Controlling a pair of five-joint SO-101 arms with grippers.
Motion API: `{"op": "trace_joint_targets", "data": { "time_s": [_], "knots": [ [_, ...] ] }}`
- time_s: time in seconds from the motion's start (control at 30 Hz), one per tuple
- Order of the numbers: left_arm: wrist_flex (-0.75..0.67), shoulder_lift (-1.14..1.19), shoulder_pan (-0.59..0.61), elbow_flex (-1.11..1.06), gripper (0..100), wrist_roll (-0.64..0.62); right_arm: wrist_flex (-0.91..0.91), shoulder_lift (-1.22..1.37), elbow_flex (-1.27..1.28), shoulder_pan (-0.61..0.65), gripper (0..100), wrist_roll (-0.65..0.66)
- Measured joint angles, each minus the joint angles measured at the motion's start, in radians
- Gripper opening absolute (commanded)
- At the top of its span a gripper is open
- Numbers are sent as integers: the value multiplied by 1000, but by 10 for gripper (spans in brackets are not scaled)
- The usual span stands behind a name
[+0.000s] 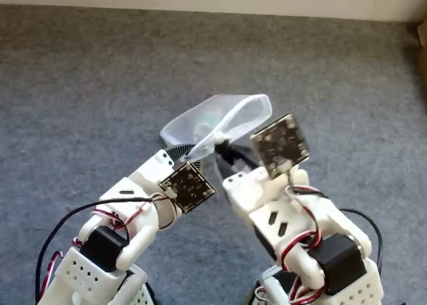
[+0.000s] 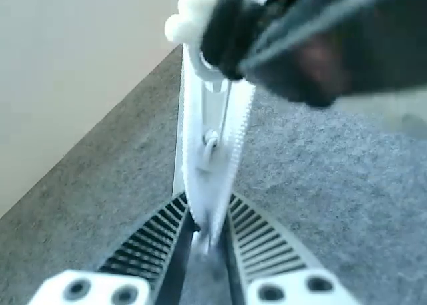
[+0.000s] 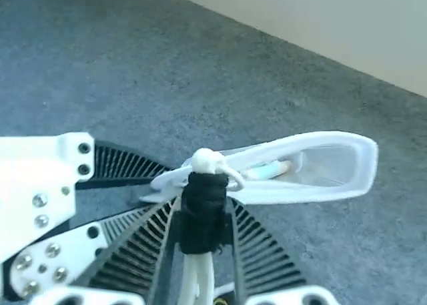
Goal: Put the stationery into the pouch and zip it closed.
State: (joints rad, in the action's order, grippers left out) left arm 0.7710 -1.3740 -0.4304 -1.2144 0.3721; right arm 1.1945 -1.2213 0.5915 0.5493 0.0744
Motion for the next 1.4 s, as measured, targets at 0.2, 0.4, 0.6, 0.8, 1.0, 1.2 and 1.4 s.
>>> {"op": "trace_joint_targets", "data": {
  "time_s": [0.2, 0.4, 0.6, 0.8, 1.0, 1.2, 1.4],
  "knots": [
    [0, 0, 31, 0, 7, -98, -126, -11, 44, -133, 5, -66],
    [0, -2, 38, 0, 7, -107, -238, -3, 140, -212, 6, -72],
    [0, -2, 38, 0, 7, -107, -167, -3, 149, -184, 135, -72],
    [0, -2, 38, 0, 7, -107, 14, -9, 149, -3, 177, -72],
    [0, -2, 38, 0, 7, -107, 68, -15, 149, 137, 177, -106],
    [0, -2, 38, 0, 7, -107, 54, -15, 157, 216, 177, -160],
    [0, -2, 38, 0, 7, -107, -63, -15, 204, 195, 177, -163]
  ]
}}
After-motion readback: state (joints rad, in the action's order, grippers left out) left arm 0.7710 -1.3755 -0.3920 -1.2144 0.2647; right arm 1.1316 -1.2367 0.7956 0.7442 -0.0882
